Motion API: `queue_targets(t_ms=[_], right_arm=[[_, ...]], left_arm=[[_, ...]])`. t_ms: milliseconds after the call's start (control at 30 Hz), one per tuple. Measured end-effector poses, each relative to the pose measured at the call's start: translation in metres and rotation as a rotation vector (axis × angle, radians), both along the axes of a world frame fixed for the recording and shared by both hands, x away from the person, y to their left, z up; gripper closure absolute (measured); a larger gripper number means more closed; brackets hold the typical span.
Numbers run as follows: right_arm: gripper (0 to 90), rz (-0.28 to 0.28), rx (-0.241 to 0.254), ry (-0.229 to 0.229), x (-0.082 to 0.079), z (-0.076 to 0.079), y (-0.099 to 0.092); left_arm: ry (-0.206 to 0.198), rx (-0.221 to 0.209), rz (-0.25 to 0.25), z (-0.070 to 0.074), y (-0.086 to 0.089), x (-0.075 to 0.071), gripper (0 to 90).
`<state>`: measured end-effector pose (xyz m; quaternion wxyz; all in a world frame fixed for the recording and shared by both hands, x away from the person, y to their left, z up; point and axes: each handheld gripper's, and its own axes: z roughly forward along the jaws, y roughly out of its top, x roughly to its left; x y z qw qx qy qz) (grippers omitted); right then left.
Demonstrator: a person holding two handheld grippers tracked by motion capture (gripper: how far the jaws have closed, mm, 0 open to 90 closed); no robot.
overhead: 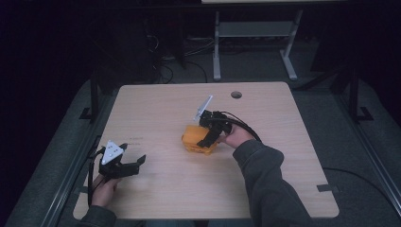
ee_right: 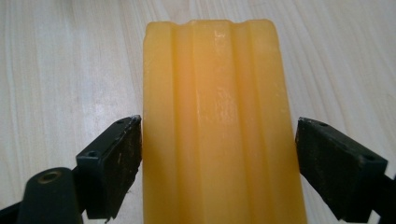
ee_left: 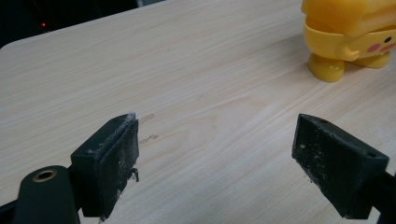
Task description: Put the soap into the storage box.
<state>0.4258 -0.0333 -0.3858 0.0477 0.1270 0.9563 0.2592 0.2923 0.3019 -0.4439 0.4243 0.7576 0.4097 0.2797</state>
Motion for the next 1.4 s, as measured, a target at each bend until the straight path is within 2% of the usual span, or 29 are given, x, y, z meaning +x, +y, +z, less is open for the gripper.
queue_targets(t_ms=[167,400,700,833,1133,1267,1400], right_arm=[[15.4,-0.015,0.035,-0.021,-0.005,0.007,-0.012],[15.5,-0.039,0.054,-0.045,-0.011,0.014,-0.028],[15.5,-0.073,0.066,-0.044,-0.018,0.016,-0.05],[15.6,-0.091,0.095,-0.045,-0.022,0.018,-0.059],[15.6,-0.118,0.084,-0.041,-0.027,0.015,-0.075],[15.7,-0.132,0.109,-0.043,-0.031,0.015,-0.082],[15.8,-0.139,0.104,-0.048,-0.034,0.014,-0.088]], left_arm=[[0.0,0.01,-0.004,0.0,-0.001,0.0,14.0],[0.001,0.01,-0.004,-0.001,-0.001,0.0,14.0],[0.0,0.006,0.003,0.0,0.001,0.0,14.0],[0.0,0.01,0.0,-0.001,0.0,0.0,14.0],[0.001,0.011,-0.001,-0.001,-0.001,-0.001,14.0],[0.002,0.014,-0.004,-0.001,-0.002,-0.001,14.0],[0.002,0.014,-0.004,-0.001,-0.002,-0.001,14.0]])
